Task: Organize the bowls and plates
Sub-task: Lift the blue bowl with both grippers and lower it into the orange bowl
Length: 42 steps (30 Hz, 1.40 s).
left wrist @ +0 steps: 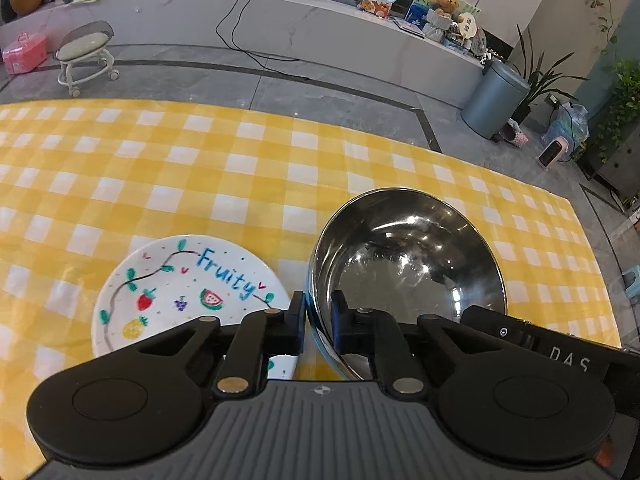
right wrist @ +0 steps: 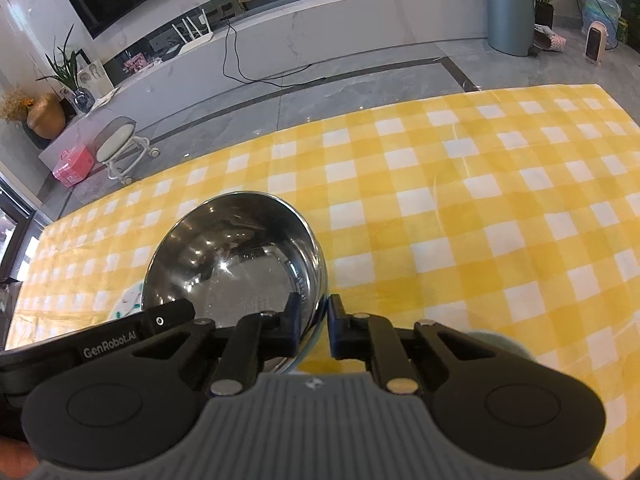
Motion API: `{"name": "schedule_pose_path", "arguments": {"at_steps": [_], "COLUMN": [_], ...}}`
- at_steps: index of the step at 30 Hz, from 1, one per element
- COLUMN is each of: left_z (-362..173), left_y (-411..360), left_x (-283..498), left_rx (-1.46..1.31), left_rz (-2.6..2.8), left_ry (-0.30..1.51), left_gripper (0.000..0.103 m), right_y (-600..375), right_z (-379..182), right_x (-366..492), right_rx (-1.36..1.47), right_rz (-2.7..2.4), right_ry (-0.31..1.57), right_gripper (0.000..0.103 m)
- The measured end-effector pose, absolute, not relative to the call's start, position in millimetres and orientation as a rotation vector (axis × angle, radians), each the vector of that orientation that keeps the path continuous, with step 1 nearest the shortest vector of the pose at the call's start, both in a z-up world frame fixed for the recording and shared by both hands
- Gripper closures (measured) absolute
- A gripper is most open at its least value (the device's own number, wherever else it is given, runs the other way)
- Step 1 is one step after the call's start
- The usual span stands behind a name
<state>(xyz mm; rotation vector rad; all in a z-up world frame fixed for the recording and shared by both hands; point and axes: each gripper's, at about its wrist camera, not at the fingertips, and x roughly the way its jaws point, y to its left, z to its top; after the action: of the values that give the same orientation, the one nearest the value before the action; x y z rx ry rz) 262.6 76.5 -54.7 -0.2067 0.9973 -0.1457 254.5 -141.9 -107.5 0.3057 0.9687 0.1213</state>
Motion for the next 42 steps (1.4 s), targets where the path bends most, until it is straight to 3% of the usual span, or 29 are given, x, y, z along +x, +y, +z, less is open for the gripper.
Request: {"name": "schedule_pose_path", "arguments": {"at_steps": [21, 42], "left_z": [37, 18], "left_y": [96, 106], "left_x": [157, 81], "left_rx": [-0.145, -0.142], "left_rz": [-0.127, -0.115], "left_ry": [0.947, 1.109], "left_gripper": [0.091, 0.091], "right_y": [-136, -147], "right_z": [-21, -39], "right_x": [131, 43], "right_rx": [0.295, 0.368], "right_rz": [0.257, 0.322], "right_ry": [0.916, 1.034], "right_gripper": [0.093, 0.093]}}
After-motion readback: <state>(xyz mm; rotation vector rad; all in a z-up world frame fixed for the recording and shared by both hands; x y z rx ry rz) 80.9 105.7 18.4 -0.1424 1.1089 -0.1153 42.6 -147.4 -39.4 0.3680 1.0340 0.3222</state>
